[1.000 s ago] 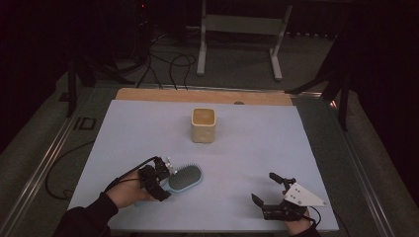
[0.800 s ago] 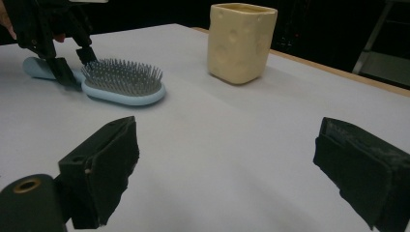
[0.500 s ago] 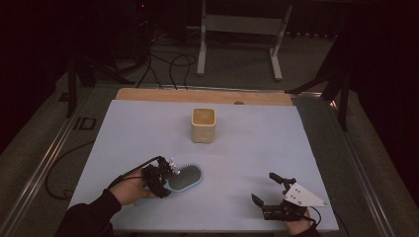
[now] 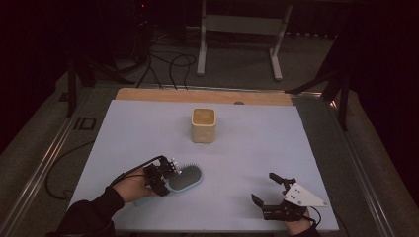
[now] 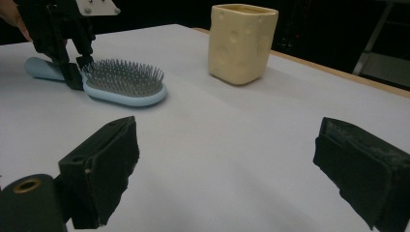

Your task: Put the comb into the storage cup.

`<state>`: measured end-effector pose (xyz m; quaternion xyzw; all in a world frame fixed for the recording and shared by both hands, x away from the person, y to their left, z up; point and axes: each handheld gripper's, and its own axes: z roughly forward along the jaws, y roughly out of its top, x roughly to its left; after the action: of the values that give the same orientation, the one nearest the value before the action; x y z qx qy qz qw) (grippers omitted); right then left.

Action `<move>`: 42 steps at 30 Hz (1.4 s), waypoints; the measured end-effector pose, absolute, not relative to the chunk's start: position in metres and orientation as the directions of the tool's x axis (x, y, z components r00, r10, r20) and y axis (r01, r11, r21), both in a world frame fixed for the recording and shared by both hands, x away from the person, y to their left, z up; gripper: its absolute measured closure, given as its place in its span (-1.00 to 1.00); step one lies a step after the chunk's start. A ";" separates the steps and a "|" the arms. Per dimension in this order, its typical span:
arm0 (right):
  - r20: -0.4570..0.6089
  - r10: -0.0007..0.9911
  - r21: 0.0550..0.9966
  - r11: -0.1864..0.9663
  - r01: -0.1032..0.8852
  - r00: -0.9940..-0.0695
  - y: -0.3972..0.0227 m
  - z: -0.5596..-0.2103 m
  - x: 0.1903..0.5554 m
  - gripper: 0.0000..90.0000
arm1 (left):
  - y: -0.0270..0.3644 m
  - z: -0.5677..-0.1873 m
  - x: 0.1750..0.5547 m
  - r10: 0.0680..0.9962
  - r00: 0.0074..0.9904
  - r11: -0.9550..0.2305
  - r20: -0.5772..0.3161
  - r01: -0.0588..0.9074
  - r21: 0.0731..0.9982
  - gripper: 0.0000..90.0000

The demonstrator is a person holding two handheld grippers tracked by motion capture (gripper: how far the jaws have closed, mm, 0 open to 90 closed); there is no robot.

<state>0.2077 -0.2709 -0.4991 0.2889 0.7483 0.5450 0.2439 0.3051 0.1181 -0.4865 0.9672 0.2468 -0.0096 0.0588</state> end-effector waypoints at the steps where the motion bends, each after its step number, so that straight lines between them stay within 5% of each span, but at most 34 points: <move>1: -0.051 0.698 0.957 0.240 0.166 -0.714 -0.271 -0.499 0.208 -0.81 | 0.117 -0.487 0.305 0.479 0.877 -0.870 -0.047 0.481 0.105 0.49; 13: -0.047 0.698 0.955 0.241 0.172 -0.715 -0.270 -0.500 0.208 -0.81 | 0.113 -0.487 0.305 0.478 0.878 -0.874 -0.027 0.479 0.083 0.55; 42: -0.039 0.705 0.956 0.233 0.179 -0.708 -0.271 -0.500 0.209 -0.81 | 0.123 -0.461 0.291 0.456 0.888 -0.844 -0.053 0.451 0.289 0.56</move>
<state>0.2090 -0.2707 -0.4999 0.2957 0.7470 0.5443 0.2415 0.2913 0.1233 -0.4615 0.9603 0.2363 0.0089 0.1481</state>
